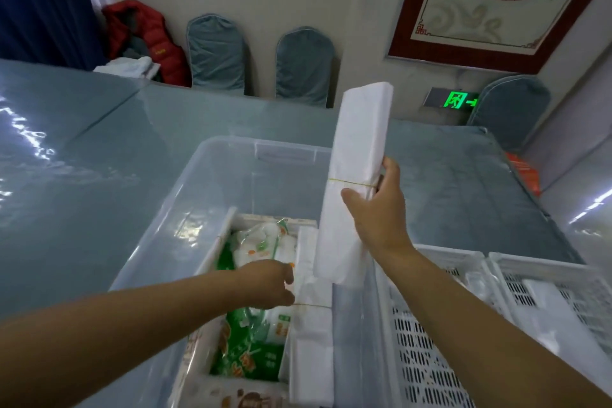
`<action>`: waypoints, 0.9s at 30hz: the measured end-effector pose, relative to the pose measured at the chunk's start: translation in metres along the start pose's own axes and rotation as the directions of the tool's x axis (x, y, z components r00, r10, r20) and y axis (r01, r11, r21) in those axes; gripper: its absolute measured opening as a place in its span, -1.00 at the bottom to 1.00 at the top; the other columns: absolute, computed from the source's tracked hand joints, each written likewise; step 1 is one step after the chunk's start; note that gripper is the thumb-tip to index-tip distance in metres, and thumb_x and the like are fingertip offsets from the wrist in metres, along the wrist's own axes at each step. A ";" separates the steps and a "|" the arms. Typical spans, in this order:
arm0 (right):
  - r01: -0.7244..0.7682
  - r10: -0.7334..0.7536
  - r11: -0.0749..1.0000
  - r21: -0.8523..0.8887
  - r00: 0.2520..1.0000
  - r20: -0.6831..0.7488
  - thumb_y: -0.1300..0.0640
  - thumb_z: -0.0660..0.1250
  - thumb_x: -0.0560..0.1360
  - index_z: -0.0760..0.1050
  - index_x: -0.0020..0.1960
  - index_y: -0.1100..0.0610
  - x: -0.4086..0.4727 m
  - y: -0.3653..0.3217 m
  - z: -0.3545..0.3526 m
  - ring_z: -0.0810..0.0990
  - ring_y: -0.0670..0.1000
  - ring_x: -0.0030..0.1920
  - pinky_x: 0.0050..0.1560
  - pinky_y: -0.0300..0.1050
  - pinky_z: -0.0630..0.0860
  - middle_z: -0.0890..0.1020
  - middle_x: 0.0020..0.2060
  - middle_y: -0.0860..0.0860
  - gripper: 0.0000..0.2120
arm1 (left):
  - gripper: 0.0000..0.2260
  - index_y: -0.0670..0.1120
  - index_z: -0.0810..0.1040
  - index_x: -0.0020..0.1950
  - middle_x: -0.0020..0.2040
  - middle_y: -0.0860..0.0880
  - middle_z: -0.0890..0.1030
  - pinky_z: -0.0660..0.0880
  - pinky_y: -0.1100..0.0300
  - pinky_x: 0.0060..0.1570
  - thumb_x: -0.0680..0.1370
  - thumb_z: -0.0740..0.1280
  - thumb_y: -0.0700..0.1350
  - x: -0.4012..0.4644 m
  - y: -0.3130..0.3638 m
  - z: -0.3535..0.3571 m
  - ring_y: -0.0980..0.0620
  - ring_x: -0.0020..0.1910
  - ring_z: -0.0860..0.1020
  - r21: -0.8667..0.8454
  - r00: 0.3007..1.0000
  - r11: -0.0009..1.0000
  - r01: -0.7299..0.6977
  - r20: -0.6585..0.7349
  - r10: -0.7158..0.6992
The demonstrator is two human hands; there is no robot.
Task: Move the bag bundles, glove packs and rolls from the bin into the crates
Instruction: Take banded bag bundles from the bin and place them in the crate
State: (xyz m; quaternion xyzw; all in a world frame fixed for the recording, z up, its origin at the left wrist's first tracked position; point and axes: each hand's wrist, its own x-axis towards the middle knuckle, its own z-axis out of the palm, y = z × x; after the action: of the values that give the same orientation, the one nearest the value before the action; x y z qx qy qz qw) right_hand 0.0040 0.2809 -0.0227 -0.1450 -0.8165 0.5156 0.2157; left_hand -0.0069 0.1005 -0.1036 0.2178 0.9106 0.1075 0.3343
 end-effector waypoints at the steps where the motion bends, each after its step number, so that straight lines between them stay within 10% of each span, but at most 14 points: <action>1: 0.003 -0.003 1.000 -0.015 1.000 0.000 0.15 0.40 0.38 0.21 0.32 -0.04 0.000 0.005 0.000 0.55 -0.08 -0.12 -0.13 -0.17 0.47 0.51 -0.05 -0.24 -0.40 | -0.56 -0.06 0.38 0.32 0.21 -0.05 0.53 0.43 0.23 -0.06 0.48 0.32 0.02 0.009 0.004 0.010 -0.01 0.07 0.51 -0.089 0.999 0.995 0.042 0.039 -0.039; 10: 0.066 -0.066 0.995 -0.077 0.998 0.011 0.15 0.38 0.38 0.17 0.36 -0.07 0.005 0.021 0.002 0.50 -0.20 -0.21 -0.29 -0.46 0.35 0.44 -0.06 -0.24 -0.36 | -0.75 -0.04 0.37 -0.23 -0.31 0.01 0.52 0.35 0.30 -0.50 0.34 0.46 -0.10 0.045 0.021 0.065 0.10 -0.36 0.50 -0.679 0.925 0.729 0.088 -0.215 -0.312; 13: 0.052 -0.052 0.996 -0.068 0.999 -0.003 0.14 0.38 0.38 0.18 0.36 -0.05 0.006 0.022 0.002 0.51 -0.08 -0.11 -0.16 -0.27 0.43 0.46 0.00 -0.19 -0.36 | -0.75 -0.02 0.39 -0.20 -0.29 0.00 0.57 0.36 0.27 -0.49 0.33 0.46 -0.04 0.047 0.026 0.074 0.08 -0.36 0.54 -0.699 0.909 0.713 0.051 -0.263 -0.323; 20: 0.033 -0.034 0.997 -0.064 0.999 -0.014 0.16 0.38 0.37 0.19 0.36 -0.04 0.004 0.020 0.001 0.51 -0.23 -0.21 -0.33 -0.52 0.38 0.47 -0.04 -0.19 -0.37 | -0.81 -0.09 0.45 -0.12 -0.21 -0.10 0.55 0.49 0.20 -0.52 0.36 0.43 -0.20 0.043 0.028 0.069 -0.03 -0.36 0.54 -0.763 0.957 0.640 0.092 -0.110 -0.270; 27: 0.036 -0.036 0.995 -0.090 0.999 -0.001 0.14 0.39 0.39 0.18 0.36 -0.05 -0.003 0.011 0.001 0.51 -0.06 -0.12 -0.13 -0.15 0.45 0.48 0.01 -0.15 -0.37 | -0.77 -0.06 0.49 -0.06 -0.24 -0.02 0.57 0.42 0.22 -0.41 0.35 0.39 -0.26 0.005 -0.007 -0.003 0.00 -0.28 0.54 -0.836 0.873 0.535 -0.122 -0.347 -0.344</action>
State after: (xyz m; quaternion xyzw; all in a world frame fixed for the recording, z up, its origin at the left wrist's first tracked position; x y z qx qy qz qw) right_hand 0.0057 0.2836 -0.0339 -0.1404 -0.8410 0.4743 0.2192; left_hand -0.0148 0.0969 -0.1064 -0.0628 0.8106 0.5566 0.1707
